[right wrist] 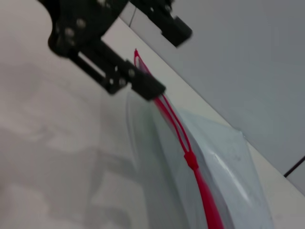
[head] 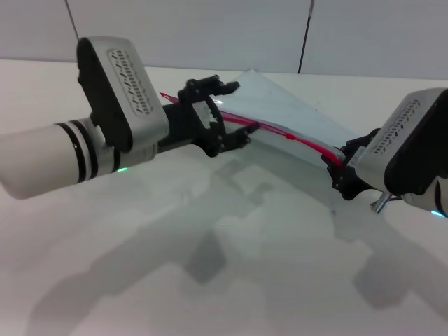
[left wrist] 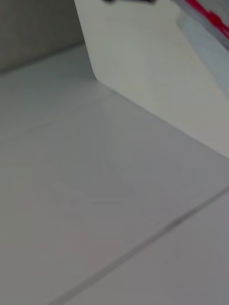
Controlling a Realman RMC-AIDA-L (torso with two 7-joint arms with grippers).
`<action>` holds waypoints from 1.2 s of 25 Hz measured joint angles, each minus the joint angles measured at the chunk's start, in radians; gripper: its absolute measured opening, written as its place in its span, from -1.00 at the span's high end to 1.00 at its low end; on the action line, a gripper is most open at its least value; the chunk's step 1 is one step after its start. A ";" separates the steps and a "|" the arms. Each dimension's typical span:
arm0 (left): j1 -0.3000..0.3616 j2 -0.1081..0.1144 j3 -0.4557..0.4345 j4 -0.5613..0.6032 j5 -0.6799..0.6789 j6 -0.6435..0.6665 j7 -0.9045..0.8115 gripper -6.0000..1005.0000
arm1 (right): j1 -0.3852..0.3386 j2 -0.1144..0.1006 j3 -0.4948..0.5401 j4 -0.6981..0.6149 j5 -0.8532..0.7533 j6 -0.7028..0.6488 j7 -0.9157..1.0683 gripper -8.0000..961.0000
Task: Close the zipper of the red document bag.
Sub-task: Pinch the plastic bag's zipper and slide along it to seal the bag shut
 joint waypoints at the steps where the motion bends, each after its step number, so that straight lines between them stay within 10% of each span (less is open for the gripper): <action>1: -0.001 0.000 0.000 0.003 0.014 -0.011 -0.001 -0.43 | 0.002 0.000 0.000 -0.001 0.000 -0.004 -0.001 0.83; 15: -0.019 0.025 -0.027 0.019 0.262 -0.156 -0.086 -0.42 | 0.004 -0.002 0.002 -0.030 0.000 -0.036 -0.010 0.87; 30: -0.043 -0.026 -0.078 0.046 0.436 -0.152 -0.083 -0.41 | 0.001 -0.002 -0.014 -0.066 0.000 -0.067 -0.018 0.88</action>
